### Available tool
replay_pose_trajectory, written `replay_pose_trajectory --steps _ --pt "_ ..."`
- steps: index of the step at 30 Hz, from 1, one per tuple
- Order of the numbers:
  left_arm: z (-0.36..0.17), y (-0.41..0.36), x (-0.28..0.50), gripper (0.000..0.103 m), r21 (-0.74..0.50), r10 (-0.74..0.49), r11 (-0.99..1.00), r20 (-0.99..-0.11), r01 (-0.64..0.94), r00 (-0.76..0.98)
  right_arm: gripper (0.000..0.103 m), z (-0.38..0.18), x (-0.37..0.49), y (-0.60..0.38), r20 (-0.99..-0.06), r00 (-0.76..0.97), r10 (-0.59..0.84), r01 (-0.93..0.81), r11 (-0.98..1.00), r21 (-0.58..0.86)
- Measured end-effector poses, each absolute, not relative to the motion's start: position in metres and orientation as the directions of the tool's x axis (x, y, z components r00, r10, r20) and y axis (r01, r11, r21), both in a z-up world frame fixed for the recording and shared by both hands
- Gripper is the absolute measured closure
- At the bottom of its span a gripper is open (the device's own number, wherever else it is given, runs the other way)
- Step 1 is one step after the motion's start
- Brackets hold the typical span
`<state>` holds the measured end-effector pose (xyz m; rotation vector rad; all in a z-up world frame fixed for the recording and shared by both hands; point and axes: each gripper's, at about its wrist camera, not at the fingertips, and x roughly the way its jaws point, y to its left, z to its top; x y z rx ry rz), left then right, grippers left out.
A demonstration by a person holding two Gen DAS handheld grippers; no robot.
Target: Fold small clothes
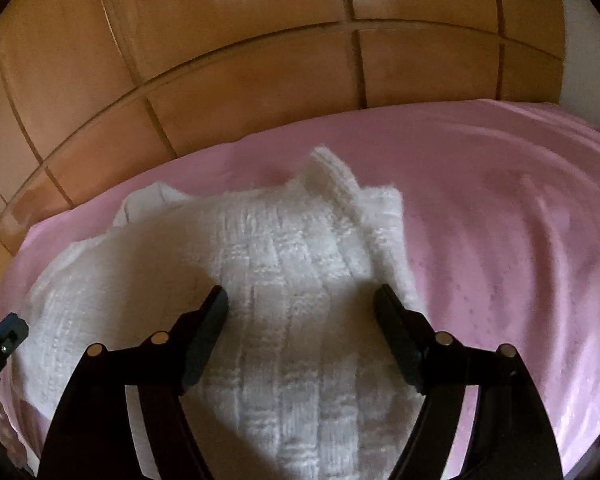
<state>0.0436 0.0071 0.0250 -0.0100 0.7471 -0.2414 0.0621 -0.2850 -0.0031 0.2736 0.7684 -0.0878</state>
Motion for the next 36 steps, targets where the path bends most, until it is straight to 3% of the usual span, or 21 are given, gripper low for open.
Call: replay_pose_trajectory --steps 5,14,23,30,36 --pt "0.025 0.003 0.037 0.036 -0.090 -0.221 0.972 -0.670 0.219 0.708 0.025 0.015 0.046 -0.265 -0.662 0.744 0.089 0.132 0.952 0.276" --pt "0.028 0.007 0.033 0.036 -0.093 -0.218 0.973 -0.674 0.211 0.706 0.025 0.021 0.031 -0.182 -0.641 0.731 0.235 -0.089 0.964 0.252" --pt "0.020 0.024 0.031 0.036 -0.092 -0.183 0.982 -0.694 0.167 0.696 0.025 -0.023 0.022 -0.166 -0.714 0.669 0.205 -0.090 0.976 0.196" --pt "-0.002 0.039 0.041 0.036 -0.047 -0.103 0.994 -0.750 0.103 0.653 0.022 -0.034 0.018 -0.174 -0.703 0.680 0.210 -0.091 0.975 0.203" --pt "-0.006 0.057 0.038 0.033 -0.122 -0.141 0.990 -0.747 0.074 0.649 0.021 -0.034 0.019 -0.172 -0.706 0.678 0.205 -0.096 0.977 0.192"
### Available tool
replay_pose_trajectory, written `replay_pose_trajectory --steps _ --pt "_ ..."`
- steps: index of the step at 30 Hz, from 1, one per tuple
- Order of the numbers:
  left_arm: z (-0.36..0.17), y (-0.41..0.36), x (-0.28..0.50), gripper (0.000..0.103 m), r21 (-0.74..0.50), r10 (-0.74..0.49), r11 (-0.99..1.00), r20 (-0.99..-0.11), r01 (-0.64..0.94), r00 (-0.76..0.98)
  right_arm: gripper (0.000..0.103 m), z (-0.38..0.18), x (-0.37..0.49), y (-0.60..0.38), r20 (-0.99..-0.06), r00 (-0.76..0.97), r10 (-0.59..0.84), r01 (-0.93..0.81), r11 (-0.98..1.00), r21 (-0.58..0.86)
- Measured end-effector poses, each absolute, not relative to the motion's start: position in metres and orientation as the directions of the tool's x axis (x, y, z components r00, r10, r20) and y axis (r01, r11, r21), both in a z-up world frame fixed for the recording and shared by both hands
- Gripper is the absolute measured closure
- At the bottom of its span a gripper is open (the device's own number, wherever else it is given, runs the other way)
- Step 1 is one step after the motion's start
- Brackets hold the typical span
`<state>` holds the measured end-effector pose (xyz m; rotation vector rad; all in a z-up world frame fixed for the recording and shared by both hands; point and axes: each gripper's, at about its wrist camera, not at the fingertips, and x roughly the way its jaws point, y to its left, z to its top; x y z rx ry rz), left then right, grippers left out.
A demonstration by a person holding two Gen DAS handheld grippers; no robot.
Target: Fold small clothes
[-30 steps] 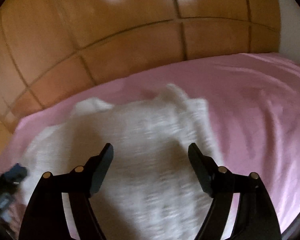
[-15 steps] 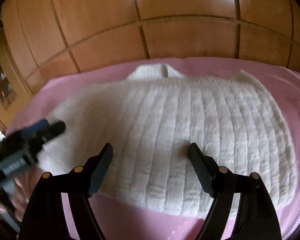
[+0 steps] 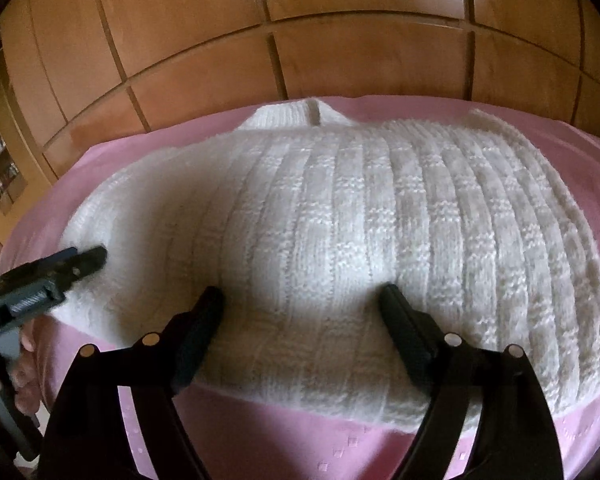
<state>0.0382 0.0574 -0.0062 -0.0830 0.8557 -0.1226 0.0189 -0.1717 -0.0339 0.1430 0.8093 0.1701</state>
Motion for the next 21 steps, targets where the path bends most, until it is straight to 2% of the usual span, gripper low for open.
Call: replay_pose_trajectory --steps 5,9,14,18,21 --pt "0.013 0.087 0.054 0.033 -0.198 -0.161 0.980 -0.717 0.023 0.678 0.015 -0.020 0.011 -0.178 -0.693 0.682 0.233 -0.102 0.969 0.225" --pt "0.020 0.113 0.077 0.033 -0.266 -0.169 0.963 -0.715 -0.041 0.678 0.012 -0.006 0.004 -0.195 -0.664 0.721 0.196 -0.066 0.974 0.215" --pt "0.023 0.101 0.086 0.033 -0.214 -0.152 0.977 -0.705 -0.003 0.692 0.012 0.004 0.019 -0.240 -0.641 0.753 0.151 0.039 0.961 0.272" --pt "-0.007 0.086 0.105 0.033 -0.131 -0.093 0.991 -0.779 -0.017 0.620 0.012 -0.012 0.037 -0.278 -0.695 0.715 0.082 0.175 0.941 0.290" --pt "-0.023 0.091 0.111 0.025 -0.154 -0.087 0.986 -0.790 -0.058 0.606 0.013 -0.022 0.039 -0.293 -0.697 0.708 0.114 0.161 0.935 0.316"
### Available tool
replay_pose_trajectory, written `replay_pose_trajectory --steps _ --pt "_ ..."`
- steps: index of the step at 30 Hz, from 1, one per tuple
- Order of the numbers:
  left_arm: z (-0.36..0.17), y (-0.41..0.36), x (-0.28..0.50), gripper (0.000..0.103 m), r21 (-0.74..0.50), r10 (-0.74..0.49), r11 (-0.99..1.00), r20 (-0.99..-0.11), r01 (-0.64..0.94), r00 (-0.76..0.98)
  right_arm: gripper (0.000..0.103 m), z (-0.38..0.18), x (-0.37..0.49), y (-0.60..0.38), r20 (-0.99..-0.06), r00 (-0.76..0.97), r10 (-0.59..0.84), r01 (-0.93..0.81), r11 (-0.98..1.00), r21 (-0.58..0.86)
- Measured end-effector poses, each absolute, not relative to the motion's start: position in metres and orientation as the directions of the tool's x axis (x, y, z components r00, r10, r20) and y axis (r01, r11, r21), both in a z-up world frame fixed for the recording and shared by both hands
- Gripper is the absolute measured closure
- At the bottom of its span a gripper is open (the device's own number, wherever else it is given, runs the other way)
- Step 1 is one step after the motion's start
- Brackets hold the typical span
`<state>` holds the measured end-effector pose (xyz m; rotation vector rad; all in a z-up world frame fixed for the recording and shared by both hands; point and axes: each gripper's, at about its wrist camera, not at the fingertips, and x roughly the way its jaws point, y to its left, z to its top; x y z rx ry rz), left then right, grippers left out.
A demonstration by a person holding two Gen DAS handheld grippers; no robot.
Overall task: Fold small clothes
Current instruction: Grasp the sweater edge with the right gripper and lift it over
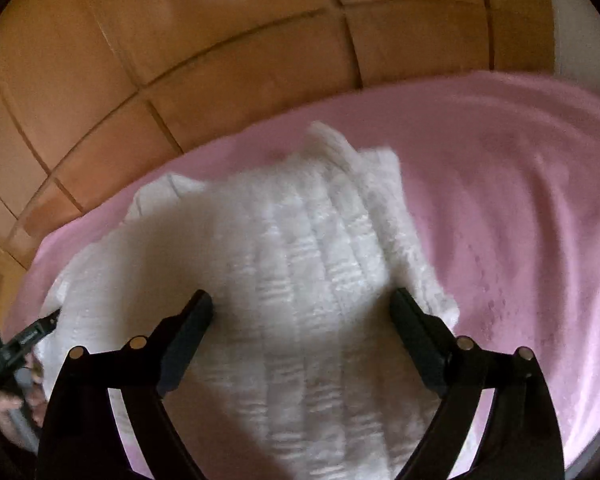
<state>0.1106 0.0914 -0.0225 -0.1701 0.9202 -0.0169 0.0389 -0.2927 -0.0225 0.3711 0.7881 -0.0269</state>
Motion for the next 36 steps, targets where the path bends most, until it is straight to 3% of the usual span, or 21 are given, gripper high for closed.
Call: replay_pose_trajectory --steps 5,9,13,17,20,28,31,36 --pt "-0.009 0.094 0.105 0.025 -0.150 -0.071 0.986 -0.781 -0.077 0.621 0.013 -0.006 0.023 -0.297 -0.660 0.742 0.118 0.125 0.943 0.310" --pt "0.008 0.085 0.082 0.025 -0.109 -0.049 0.993 -0.735 -0.046 0.676 0.008 -0.004 0.013 -0.323 -0.652 0.756 0.066 0.201 0.924 0.326" --pt "0.014 0.066 0.060 0.025 -0.103 -0.076 0.995 -0.716 0.002 0.694 0.010 -0.025 0.008 -0.343 -0.682 0.717 0.144 0.225 0.878 0.422" --pt "0.013 0.041 0.044 0.025 -0.075 -0.101 0.995 -0.715 0.068 0.692 0.018 -0.036 -0.004 -0.343 -0.671 0.703 0.236 0.184 0.851 0.492" --pt "0.010 0.026 0.037 0.025 -0.080 -0.132 0.991 -0.724 0.107 0.677 0.034 -0.037 -0.007 -0.340 -0.660 0.684 0.309 0.152 0.825 0.544" --pt "0.002 0.003 0.028 0.025 -0.057 -0.157 0.984 -0.736 0.171 0.659 0.075 -0.037 -0.004 -0.333 -0.683 0.652 0.331 0.148 0.827 0.542" --pt "-0.003 0.004 0.031 0.025 -0.061 -0.162 0.983 -0.743 0.176 0.649 0.082 -0.031 -0.004 -0.330 -0.681 0.649 0.339 0.139 0.827 0.544" --pt "-0.008 0.008 0.036 0.025 -0.094 -0.192 0.978 -0.754 0.187 0.627 0.084 -0.003 -0.003 -0.319 -0.653 0.671 0.352 0.091 0.835 0.543"
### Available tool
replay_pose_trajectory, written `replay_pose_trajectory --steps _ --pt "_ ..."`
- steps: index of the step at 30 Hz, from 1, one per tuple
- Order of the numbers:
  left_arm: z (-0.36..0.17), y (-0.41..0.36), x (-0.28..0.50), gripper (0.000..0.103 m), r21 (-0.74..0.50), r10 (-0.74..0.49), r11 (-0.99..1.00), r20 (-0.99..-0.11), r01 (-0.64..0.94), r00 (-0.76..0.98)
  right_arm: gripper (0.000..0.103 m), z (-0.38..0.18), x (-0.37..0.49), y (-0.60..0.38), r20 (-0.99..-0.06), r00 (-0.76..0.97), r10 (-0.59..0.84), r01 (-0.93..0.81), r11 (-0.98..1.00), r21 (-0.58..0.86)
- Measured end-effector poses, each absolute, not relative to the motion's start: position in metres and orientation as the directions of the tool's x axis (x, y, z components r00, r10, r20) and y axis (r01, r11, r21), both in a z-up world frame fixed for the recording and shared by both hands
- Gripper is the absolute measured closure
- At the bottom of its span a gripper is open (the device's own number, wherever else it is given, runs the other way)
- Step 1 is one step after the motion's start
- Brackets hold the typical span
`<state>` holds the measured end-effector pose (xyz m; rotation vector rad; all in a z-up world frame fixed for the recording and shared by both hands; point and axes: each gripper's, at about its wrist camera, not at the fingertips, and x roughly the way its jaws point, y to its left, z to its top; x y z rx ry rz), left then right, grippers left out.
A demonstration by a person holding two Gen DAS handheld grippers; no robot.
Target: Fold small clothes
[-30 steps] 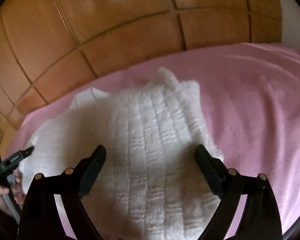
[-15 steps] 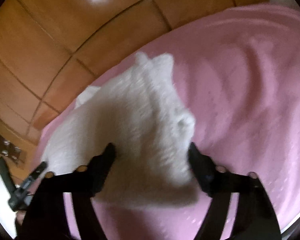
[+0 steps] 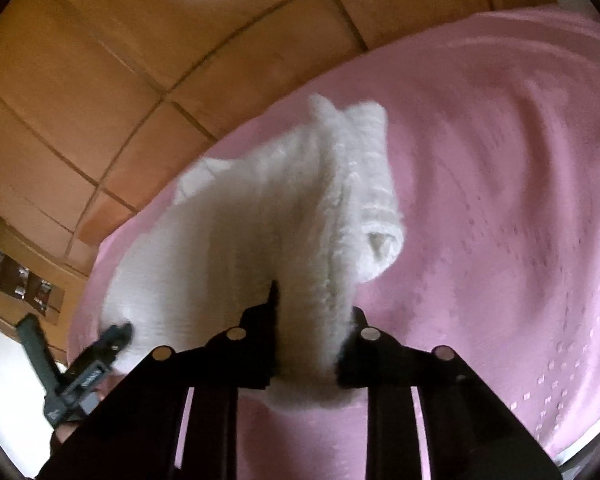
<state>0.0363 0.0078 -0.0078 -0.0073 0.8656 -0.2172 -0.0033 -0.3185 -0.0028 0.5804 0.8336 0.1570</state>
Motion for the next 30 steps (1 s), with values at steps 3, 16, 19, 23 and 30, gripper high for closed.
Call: replay_pose_trajectory --steps 3,16,19,23,30 --pt "-0.009 0.011 0.039 0.025 -0.124 -0.218 0.974 -0.757 0.192 0.616 0.085 0.022 0.003 -0.301 -0.625 0.686 0.373 0.031 0.843 0.536" --pt "0.010 0.106 0.058 0.028 -0.650 -0.617 0.745 -0.582 0.153 0.531 0.090 0.037 0.036 -0.113 -0.658 0.557 0.507 -0.349 0.861 0.369" --pt "0.007 0.118 0.070 0.024 -0.743 -0.692 0.657 -0.528 0.126 0.492 0.091 0.015 0.035 -0.079 -0.698 0.515 0.497 -0.400 0.860 0.318" --pt "-0.001 0.108 0.083 0.019 -0.790 -0.748 0.599 -0.495 0.128 0.442 0.091 0.003 0.028 -0.076 -0.705 0.526 0.476 -0.409 0.868 0.281" --pt "-0.012 0.065 0.113 0.016 -0.853 -0.818 0.513 -0.453 0.093 0.354 0.089 0.005 0.019 -0.093 -0.679 0.540 0.497 -0.418 0.859 0.296"
